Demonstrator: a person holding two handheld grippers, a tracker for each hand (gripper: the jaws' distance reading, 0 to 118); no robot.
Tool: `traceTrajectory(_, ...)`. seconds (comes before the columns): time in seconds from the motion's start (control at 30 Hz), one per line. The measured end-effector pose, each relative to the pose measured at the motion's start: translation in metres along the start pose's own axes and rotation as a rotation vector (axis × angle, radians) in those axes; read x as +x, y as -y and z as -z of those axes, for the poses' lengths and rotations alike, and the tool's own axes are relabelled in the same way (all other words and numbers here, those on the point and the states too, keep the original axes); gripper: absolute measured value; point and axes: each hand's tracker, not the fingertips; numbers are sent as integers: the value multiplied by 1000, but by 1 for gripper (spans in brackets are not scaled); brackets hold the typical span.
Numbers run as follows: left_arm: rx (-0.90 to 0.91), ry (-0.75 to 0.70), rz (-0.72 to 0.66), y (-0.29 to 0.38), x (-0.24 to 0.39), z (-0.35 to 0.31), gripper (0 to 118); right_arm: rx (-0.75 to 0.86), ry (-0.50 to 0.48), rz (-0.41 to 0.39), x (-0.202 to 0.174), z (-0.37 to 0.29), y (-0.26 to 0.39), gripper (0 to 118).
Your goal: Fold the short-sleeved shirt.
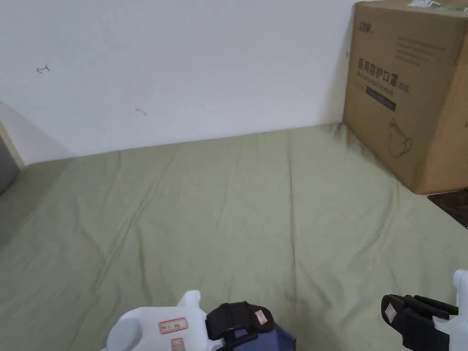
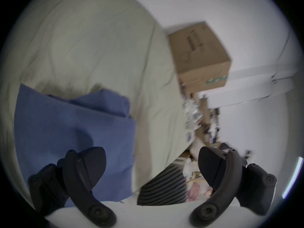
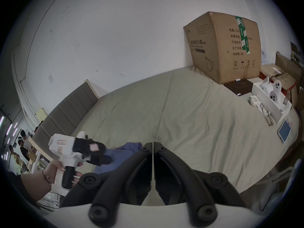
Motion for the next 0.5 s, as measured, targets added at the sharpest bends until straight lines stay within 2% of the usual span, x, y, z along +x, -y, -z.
traceTrajectory(0.07,30,-40,19,0,0,-18,116,-13,-19,50,5,1,-2,2)
traceTrajectory(0.1,48,-99,57,1,6,-34,113,-10,-29,66,8,1,-4,2)
traceTrajectory(0.13,68,-139,108,2,8,-43,105,-3,-31,70,8,0,-5,2)
traceTrajectory(0.17,95,-198,171,4,12,-53,77,2,-30,72,9,0,-7,2)
traceTrajectory(0.23,104,-295,308,9,21,-62,12,10,-21,68,9,1,-10,2)
traceTrajectory(0.27,80,-340,353,14,26,-60,12,12,-20,67,9,2,-10,2)
traceTrajectory(0.3,53,-360,374,20,31,-55,5,11,-21,68,11,2,-10,2)
traceTrajectory(0.33,31,-348,394,25,33,-47,4,9,-22,69,11,3,-10,2)
traceTrajectory(0.4,-67,-306,366,24,22,-27,4,5,-21,73,11,3,-8,2)
traceTrajectory(0.5,-139,-365,345,22,3,16,4,-3,-20,77,13,3,-6,2)
